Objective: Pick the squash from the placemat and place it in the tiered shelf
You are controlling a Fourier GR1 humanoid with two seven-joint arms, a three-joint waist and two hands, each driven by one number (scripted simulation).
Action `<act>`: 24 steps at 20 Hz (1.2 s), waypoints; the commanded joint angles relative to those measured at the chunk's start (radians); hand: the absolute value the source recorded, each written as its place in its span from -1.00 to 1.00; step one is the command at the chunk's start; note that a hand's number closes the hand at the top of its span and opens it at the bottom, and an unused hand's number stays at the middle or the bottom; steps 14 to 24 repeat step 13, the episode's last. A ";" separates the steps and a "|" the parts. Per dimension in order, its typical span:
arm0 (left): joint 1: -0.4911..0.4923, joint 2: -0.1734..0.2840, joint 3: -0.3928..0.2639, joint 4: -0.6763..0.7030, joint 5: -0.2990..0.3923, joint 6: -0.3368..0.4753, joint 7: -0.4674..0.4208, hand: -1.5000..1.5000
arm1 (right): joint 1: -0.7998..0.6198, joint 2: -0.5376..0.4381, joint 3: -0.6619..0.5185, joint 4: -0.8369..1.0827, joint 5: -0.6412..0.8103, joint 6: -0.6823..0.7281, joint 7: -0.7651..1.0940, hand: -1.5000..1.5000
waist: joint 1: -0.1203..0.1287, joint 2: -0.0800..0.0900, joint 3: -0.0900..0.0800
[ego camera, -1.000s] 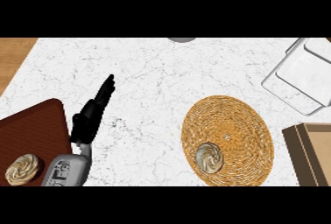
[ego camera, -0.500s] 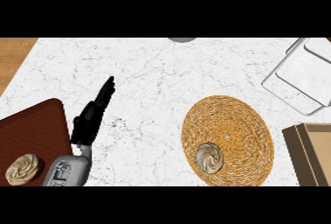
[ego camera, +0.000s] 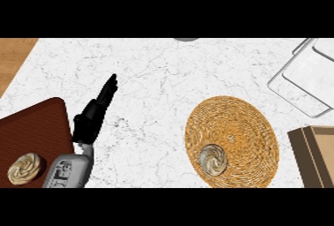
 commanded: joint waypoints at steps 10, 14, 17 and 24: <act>0.011 -0.003 -0.002 -0.013 0.008 -0.006 -0.017 0.00 | 0.180 -0.134 0.047 -0.008 0.054 0.167 -0.036 -1.00 | 0.005 0.016 0.013; -0.009 -0.004 0.011 -0.001 0.006 0.008 -0.014 0.00 | 0.214 -0.142 0.038 0.004 0.045 0.221 -0.062 -1.00 | -0.014 0.015 0.014; -0.009 -0.004 0.011 -0.001 0.006 0.008 -0.014 0.00 | 0.214 -0.142 0.038 0.004 0.045 0.221 -0.062 -1.00 | -0.014 0.015 0.014; -0.009 -0.004 0.011 -0.001 0.006 0.008 -0.014 0.00 | 0.214 -0.142 0.038 0.004 0.045 0.221 -0.062 -1.00 | -0.014 0.015 0.014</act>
